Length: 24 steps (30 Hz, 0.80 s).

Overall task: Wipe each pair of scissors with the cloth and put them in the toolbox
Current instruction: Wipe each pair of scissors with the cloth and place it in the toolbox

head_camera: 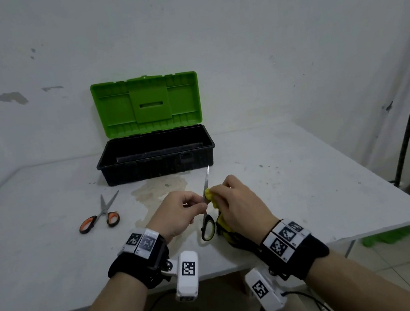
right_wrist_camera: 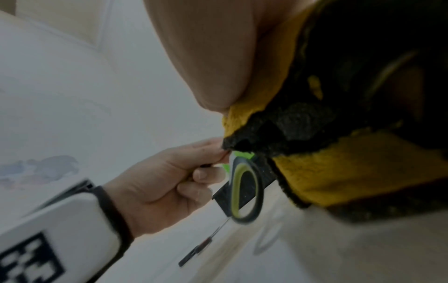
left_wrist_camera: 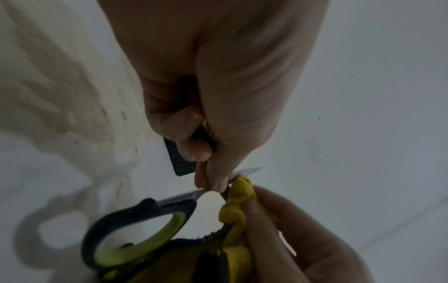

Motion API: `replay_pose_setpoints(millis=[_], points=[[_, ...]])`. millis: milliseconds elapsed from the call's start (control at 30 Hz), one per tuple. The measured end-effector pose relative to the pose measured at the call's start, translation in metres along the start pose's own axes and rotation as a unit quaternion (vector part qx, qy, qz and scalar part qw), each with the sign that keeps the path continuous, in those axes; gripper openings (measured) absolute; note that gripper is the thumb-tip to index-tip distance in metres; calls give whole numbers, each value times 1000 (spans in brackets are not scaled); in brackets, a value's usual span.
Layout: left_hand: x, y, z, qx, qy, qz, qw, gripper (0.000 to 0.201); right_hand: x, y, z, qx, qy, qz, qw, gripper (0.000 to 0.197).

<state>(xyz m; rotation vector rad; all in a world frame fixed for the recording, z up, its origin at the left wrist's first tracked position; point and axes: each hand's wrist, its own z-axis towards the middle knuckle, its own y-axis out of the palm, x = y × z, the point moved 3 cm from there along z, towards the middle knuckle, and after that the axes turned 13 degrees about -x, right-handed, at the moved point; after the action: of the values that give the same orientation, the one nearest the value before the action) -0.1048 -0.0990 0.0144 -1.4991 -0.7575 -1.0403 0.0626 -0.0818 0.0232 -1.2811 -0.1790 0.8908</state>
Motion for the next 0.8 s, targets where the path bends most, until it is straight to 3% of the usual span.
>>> replay_pose_setpoints(millis=[167, 300, 433, 567, 733, 800], points=[[-8, -5, -2, 2, -22, 8, 1000, 8, 29, -18, 10, 29, 100, 21, 994, 24], [-13, -3, -1, -1, -57, -78, 995, 9, 12, -22, 1, 51, 35, 24, 998, 21], [-13, 2, 0, -17, -61, -134, 989, 15, -11, -4, -8, -5, -34, -7, 999, 19], [-13, 3, 1, -22, -59, -143, 988, 12, 0, 0, -5, 7, -22, -12, 1000, 19], [-16, -2, -1, -17, -65, -144, 987, 8, 31, -20, 9, 61, 70, 45, 995, 22], [-16, -2, -1, -12, -67, -150, 986, 11, 28, -22, 6, 76, 37, 49, 995, 20]])
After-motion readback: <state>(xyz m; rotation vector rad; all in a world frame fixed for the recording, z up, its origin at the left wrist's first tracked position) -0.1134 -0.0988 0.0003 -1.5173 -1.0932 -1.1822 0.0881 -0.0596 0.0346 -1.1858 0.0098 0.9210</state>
